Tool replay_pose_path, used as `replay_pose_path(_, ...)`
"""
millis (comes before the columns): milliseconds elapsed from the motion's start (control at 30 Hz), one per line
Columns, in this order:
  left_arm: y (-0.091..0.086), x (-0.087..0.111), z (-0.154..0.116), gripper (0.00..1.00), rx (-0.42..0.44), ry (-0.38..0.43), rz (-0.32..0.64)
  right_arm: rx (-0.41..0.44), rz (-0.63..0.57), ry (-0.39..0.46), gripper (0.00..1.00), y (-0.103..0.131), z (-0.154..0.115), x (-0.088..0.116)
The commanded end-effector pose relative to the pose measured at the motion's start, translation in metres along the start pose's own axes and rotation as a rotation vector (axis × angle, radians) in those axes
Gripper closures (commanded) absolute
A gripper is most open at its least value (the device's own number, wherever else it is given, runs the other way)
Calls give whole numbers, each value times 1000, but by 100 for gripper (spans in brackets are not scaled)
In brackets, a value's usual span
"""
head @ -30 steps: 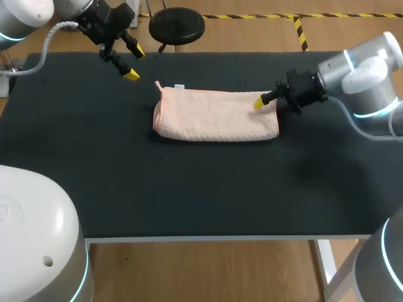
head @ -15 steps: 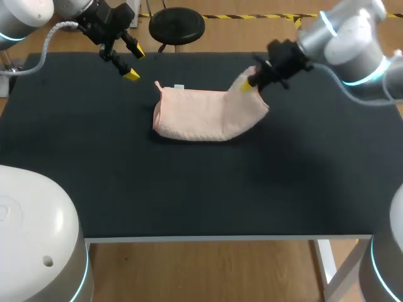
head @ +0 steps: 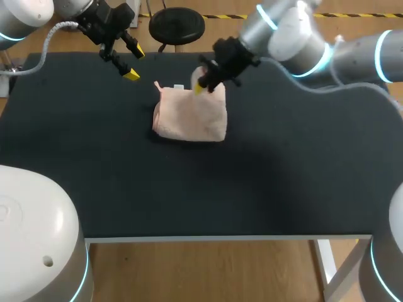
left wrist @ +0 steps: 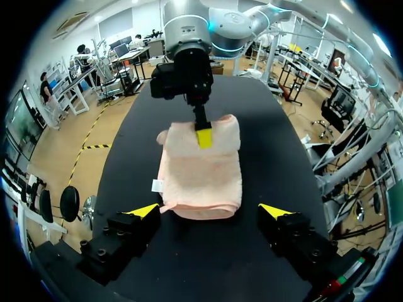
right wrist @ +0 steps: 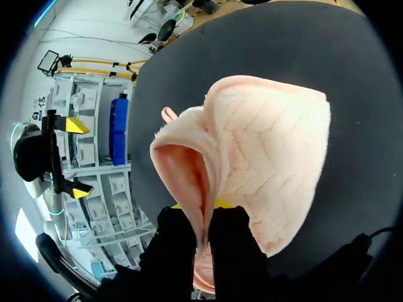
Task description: Fold the towel
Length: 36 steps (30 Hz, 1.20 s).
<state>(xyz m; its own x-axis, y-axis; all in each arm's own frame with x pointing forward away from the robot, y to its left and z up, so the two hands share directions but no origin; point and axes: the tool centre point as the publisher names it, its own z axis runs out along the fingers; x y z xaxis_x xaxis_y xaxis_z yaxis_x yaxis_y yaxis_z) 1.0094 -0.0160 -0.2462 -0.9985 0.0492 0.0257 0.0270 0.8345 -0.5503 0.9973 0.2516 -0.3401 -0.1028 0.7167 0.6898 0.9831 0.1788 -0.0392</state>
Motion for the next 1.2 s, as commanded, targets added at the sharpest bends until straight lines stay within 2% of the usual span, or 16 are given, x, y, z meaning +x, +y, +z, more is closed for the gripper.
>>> replay_pose_path(33, 1, 0, 1, 0, 2, -1, 2, 13, -22, 3, 100, 13, 29, 17)
replay_pose_path(200, 1, 0, 1, 0, 2, -1, 2, 20, -39, 22, 100, 16, 45, 31)
replay_pose_path(300, 1, 0, 1, 0, 2, -1, 2, -1, -46, 66, 99, 14, 50, 36)
replay_pose_path(333, 1, 0, 1, 0, 2, -1, 2, 4, -48, 83, 58, 13, 51, 38)
replay_pose_path(367, 1, 0, 1, 0, 2, -1, 2, 4, -50, 114, 0, 11, 52, 40)
replay_pose_path(500, 1, 0, 1, 0, 2, -1, 2, -30, -78, 207, 0, 6, 44, 51)
replay_pose_path(800, 1, 0, 1, 0, 2, -1, 2, -108, -104, 258, 0, -1, 22, 75)
replay_pose_path(967, 1, 0, 1, 0, 2, -1, 2, -176, -135, 282, 0, -7, -2, 89)
replay_pose_path(1133, 1, 0, 1, 0, 2, -1, 2, -310, -234, 233, 0, -6, -34, 79)
replay_pose_path(1200, 1, 0, 1, 0, 2, -1, 2, -351, -334, 222, 0, -9, -44, 73)
